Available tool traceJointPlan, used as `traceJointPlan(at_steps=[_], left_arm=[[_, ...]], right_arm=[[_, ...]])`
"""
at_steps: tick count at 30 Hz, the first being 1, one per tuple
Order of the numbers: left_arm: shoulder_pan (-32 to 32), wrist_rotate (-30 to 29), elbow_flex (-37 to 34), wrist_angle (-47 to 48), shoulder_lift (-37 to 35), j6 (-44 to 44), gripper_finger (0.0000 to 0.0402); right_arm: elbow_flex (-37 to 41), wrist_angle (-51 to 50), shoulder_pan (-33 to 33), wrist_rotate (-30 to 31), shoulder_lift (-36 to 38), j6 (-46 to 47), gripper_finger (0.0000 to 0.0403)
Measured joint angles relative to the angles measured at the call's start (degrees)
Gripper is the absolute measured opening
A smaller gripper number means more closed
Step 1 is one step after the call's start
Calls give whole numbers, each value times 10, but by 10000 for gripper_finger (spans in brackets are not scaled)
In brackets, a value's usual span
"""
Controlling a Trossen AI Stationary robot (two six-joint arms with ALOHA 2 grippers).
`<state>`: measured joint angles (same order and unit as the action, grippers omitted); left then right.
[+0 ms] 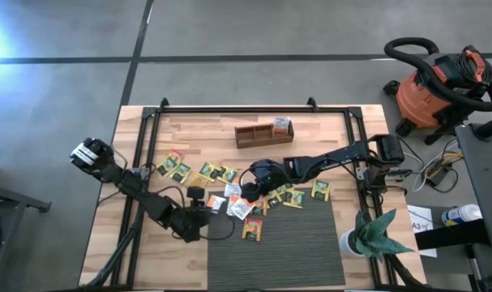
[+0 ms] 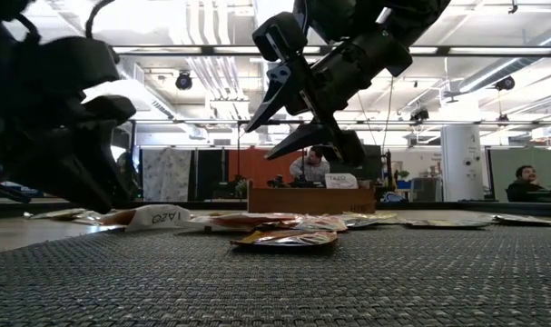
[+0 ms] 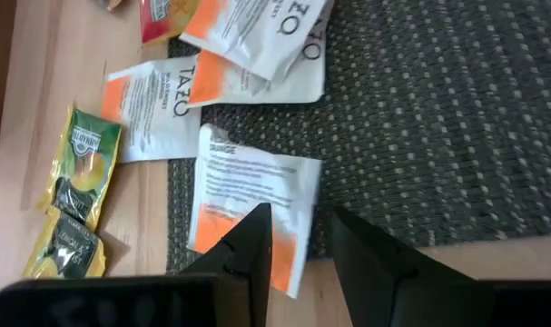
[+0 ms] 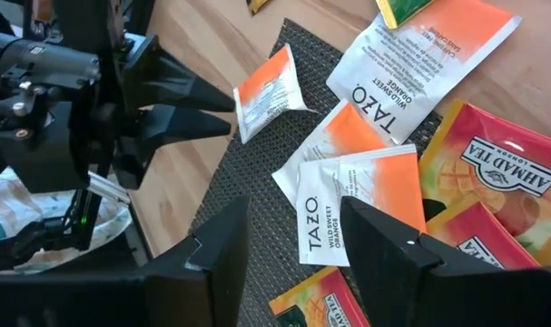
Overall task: Pick & Place Tea
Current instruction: Put the white tea bag into the right section of the wooden organizer
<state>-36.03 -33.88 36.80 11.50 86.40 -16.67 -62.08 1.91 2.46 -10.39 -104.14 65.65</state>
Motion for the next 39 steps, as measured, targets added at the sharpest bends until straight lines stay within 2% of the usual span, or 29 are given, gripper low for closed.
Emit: traceJointPlan(at_steps=[6,12,18,27,31,35,39], left_arm=[[-21,-70,0,-4,21,-19,108],[-22,-71,20,-13,62,-26,108],[-23,-124,24,-11,84,-26,108],[-22,-132,25,-15,112,-30,108],[-18,-168,25,-14,118,-32,108],[-1,-178,25,-8,115,-30,95],[23,-177,24,-4,112,-26,61]], right_arm=[[0,0,0,0,0,-3,169],[0,0,0,-1,0,-3,169],[0,-1,0,-1,0,-3,169],[0,-5,0,-1,0,-14,169],[0,-6,0,-1,0,-14,169],[0,-16,-1,-1,0,-14,169],[0,-20,-1,-1,0,-17,169]])
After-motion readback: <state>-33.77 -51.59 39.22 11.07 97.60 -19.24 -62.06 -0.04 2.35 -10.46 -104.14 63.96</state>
